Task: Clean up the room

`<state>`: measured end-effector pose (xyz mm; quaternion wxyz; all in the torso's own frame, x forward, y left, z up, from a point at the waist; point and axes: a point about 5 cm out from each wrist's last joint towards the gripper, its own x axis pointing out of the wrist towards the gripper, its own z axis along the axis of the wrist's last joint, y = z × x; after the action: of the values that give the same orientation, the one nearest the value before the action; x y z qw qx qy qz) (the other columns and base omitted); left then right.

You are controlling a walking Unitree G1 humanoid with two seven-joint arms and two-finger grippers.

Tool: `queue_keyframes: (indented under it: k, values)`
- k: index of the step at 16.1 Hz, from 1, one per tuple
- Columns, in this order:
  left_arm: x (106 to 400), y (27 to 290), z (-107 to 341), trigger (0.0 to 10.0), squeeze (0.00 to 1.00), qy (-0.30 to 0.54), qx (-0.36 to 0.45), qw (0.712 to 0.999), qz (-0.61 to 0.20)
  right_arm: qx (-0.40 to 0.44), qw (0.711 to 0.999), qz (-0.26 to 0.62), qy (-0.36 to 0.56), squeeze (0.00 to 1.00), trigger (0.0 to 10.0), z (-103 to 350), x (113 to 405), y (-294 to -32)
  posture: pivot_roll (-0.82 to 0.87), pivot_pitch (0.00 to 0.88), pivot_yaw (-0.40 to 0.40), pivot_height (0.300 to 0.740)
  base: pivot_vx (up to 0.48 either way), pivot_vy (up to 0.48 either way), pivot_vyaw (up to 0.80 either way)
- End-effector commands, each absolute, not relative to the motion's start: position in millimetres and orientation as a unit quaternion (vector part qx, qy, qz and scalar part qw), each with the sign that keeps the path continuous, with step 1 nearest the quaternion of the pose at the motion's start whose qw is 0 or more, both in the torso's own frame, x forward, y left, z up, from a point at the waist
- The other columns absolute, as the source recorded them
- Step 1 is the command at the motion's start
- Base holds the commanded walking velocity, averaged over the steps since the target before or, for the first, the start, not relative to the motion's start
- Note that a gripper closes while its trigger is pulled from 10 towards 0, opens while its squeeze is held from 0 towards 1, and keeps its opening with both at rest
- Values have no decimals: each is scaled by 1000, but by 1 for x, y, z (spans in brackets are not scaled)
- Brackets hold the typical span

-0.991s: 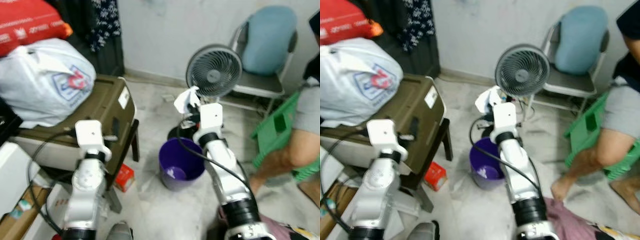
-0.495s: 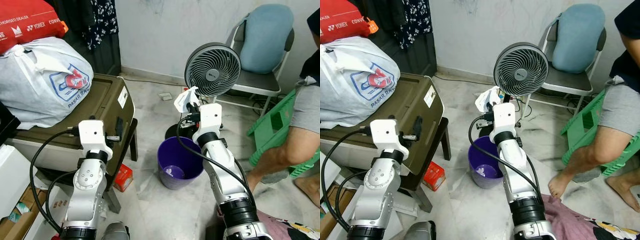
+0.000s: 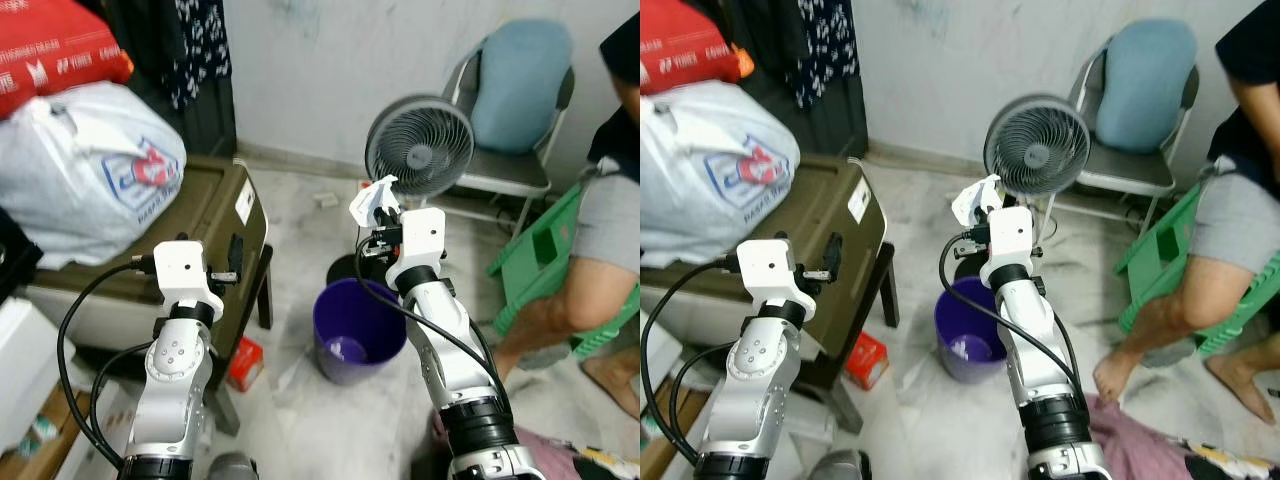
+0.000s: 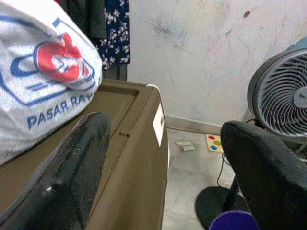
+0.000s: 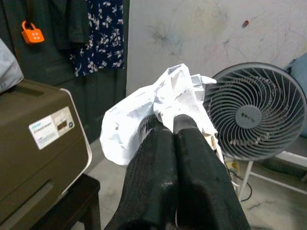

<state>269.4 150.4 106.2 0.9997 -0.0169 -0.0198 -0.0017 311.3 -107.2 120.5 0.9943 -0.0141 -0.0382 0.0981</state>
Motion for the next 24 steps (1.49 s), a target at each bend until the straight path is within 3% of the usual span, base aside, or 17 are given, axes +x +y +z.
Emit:
queue_keyframes:
  k: [1, 5, 11, 13, 17, 24]
  values:
    - [268, 152, 110, 10000, 0, -26, -15, 1000, -5, -14, 996, 87, -34, 0, 10000, 119, 310, -116, 60, 0, -68, 740, 337, 0, 0]
    - [266, 158, 108, 10000, 0, -20, -17, 1000, 2, -17, 997, 77, -19, 0, 10000, 109, 296, -127, 55, 0, -63, 740, 331, 0, 0]
    - [268, 156, 110, 10000, 0, -26, -20, 999, -5, -18, 997, 78, -18, 0, 10000, 111, 299, -126, 56, 0, -62, 740, 154, 0, 0]
    - [261, 169, 112, 10000, 0, -32, 0, 999, 25, -14, 997, 76, -20, 0, 10000, 112, 298, -126, 60, 0, -59, 740, 0, 0, 0]
    - [236, 183, 103, 10000, 0, -15, 9, 1000, 3, 3, 998, 58, -16, 0, 10000, 112, 292, -131, 77, 0, -65, 740, 0, 0, 0]
    - [237, 169, 104, 10000, 0, -15, -1, 999, -29, 1, 999, 52, -5, 0, 10000, 111, 288, -139, 65, 0, -70, 740, 0, 0, 0]
